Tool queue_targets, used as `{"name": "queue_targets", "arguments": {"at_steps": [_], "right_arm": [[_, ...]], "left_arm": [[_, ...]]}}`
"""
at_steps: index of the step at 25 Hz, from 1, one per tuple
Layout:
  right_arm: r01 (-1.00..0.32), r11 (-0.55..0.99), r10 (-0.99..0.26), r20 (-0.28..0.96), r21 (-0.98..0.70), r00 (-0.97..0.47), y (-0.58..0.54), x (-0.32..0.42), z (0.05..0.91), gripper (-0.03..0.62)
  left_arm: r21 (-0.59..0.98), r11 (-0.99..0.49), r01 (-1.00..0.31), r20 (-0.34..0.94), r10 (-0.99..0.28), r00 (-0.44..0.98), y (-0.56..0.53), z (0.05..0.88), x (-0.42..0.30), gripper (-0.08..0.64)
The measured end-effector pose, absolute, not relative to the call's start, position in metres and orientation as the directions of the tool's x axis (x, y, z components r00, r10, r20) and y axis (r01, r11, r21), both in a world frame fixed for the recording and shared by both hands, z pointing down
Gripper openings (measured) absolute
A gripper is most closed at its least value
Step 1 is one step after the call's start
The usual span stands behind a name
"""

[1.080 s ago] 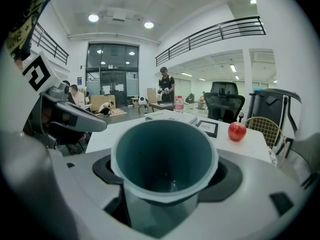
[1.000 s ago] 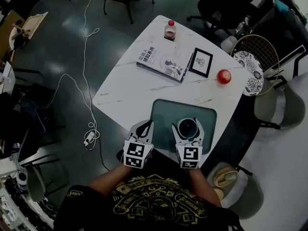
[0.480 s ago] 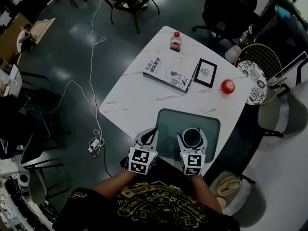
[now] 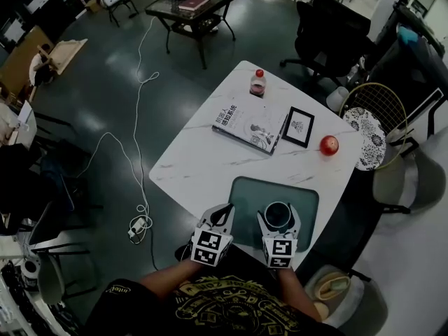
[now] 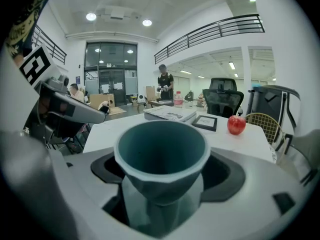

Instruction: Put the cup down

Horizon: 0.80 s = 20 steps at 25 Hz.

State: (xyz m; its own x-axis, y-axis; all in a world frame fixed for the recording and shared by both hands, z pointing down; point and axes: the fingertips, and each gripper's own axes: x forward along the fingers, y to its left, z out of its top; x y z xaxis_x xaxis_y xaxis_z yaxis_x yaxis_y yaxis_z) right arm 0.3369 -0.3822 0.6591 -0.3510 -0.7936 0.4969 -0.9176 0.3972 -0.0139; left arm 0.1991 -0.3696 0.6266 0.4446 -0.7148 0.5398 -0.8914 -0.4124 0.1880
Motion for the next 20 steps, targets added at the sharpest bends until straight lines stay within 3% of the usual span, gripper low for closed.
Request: {"name": "queue_targets", "arguments": {"at_steps": [15,20], "right_arm": [[-0.936,0.353,-0.814,0.489,-0.015,-0.315,-0.369,0.343,0.651,0.422],[-0.968,0.251,-0.840,0.494,-0.015,-0.225,-0.354,0.350,0.649,0.422]], "left_arm": [[0.181,-0.478,-0.859,0.501,-0.707,0.499,-0.373,0.608,0.192,0.009],[0.203,-0.451,-0.869,0.506,-0.711,0.488,-0.369,0.609,0.153,0.009]]}}
